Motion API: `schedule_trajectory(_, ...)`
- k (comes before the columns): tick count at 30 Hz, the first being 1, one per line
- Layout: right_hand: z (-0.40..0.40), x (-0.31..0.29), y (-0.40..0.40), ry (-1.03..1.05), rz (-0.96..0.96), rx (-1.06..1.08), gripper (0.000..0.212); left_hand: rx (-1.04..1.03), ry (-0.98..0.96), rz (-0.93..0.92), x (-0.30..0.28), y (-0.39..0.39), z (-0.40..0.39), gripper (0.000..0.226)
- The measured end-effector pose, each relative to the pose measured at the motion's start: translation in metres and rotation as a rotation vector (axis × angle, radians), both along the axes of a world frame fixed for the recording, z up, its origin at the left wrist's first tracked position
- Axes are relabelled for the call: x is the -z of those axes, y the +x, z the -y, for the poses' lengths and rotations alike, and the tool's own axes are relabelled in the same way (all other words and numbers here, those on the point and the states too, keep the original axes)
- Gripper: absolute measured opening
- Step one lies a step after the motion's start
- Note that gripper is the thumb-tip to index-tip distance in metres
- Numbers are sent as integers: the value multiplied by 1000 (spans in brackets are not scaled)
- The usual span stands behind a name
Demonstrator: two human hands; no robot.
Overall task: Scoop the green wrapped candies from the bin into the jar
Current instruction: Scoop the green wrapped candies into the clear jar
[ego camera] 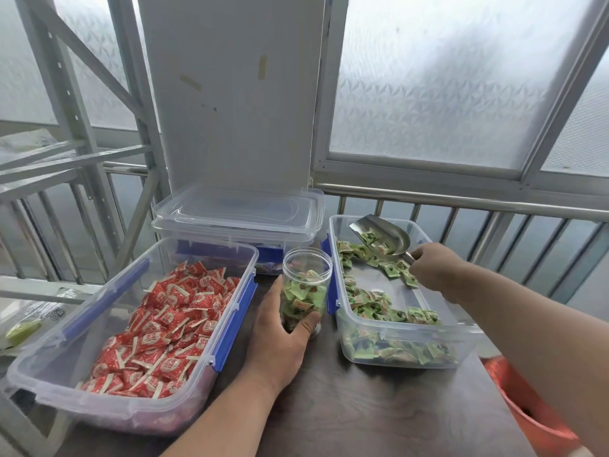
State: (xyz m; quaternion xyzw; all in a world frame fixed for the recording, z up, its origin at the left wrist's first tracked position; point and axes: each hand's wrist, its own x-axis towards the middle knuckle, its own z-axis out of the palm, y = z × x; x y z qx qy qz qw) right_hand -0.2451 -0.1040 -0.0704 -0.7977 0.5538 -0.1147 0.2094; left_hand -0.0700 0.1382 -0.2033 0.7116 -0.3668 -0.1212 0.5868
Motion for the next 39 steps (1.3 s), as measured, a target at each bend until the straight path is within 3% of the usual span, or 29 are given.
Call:
schedule_trajectory(4, -11, -18, -4, -107, 65, -111, 26, 6, -4, -2, 1, 0, 1, 90)
schedule_trajectory(10, -35, -38, -11, -271, 36, -246, 38, -8, 5, 2, 0, -1, 0, 91)
schedule_trajectory(20, -68, -68, -10, -941, -69, -473, 58, -18, 8, -3, -2, -4, -1, 93)
schedule_trajectory(25, -82, -83, -3, -1153, -96, -547, 62, -2, 3, -9, -2, -4, -1, 91)
schedule_trajectory(34, -77, -80, -5, -1102, -171, -438, 62, -4, -18, 2, -2, -3, -1, 82)
schedule_trajectory(39, -47, -55, -18, -875, -273, -277, 39, 5, -12, -10, 0, 0, 1, 84)
